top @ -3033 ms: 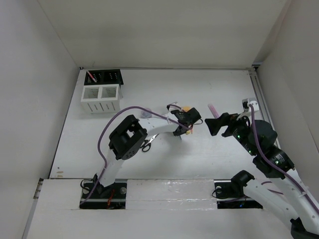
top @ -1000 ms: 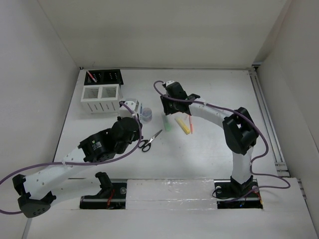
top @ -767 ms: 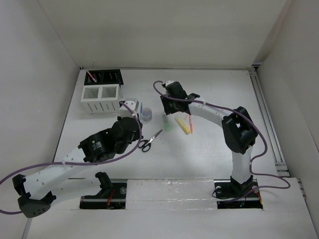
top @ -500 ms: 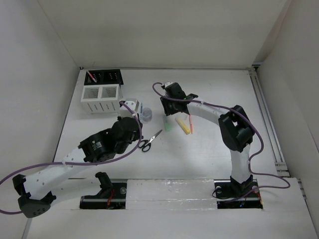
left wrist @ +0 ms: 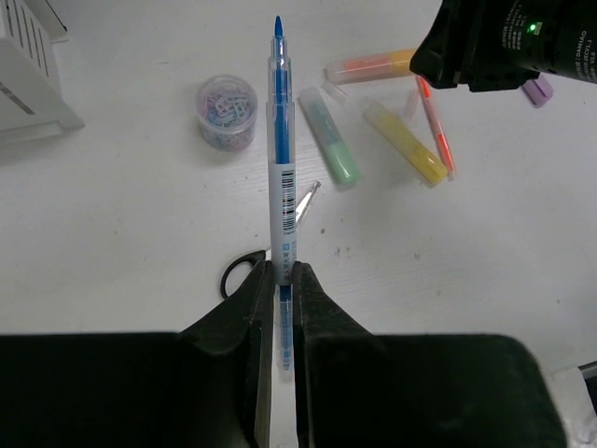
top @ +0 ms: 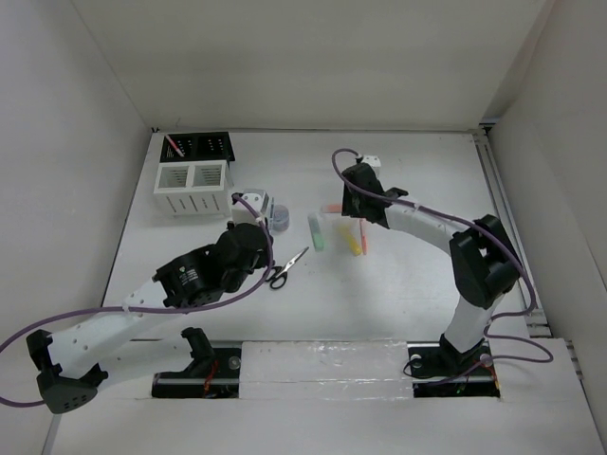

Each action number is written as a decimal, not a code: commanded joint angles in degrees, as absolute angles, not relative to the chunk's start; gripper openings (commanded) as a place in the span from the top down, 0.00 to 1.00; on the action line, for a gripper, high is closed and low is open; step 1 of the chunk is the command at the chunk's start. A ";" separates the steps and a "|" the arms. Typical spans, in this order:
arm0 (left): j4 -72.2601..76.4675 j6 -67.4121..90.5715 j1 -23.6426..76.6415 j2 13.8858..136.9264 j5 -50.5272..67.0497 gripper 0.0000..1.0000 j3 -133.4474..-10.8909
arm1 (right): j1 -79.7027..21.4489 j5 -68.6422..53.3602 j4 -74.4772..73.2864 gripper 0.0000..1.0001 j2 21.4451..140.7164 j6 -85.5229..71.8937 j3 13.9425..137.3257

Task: Sort the stationery into containers
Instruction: Grab a piece of stationery with the right arm

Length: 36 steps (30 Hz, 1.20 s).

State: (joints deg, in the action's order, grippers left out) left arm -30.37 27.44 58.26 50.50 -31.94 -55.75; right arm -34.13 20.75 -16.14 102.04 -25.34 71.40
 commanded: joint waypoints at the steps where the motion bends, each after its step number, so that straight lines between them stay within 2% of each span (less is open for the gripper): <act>1: -28.92 26.63 57.92 50.27 -31.38 1.00 -55.37 | -31.99 24.70 -15.29 0.51 100.11 -33.21 69.70; 13: -28.39 26.10 57.92 49.22 -29.79 1.00 -55.37 | -33.92 32.42 -18.19 0.53 98.53 -47.71 68.64; 19: -27.86 26.10 57.92 49.22 -29.79 1.00 -55.37 | -34.54 32.43 -19.25 0.53 100.80 -49.57 69.96; 24: -28.38 26.10 57.92 49.22 -30.49 1.00 -55.37 | -36.82 28.14 -12.14 0.53 100.81 -43.96 69.17; 29: -28.39 26.63 57.92 48.70 -31.02 1.00 -55.37 | -36.83 17.86 -5.73 0.53 105.90 -29.93 72.77; 36: -28.39 26.63 57.92 48.69 -31.03 1.00 -55.37 | -37.35 9.68 -5.10 0.53 110.57 -15.58 77.96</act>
State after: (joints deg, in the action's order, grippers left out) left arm -29.50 26.98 58.06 49.65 -30.20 -55.75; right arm -36.84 14.57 -8.71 110.85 -24.69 74.83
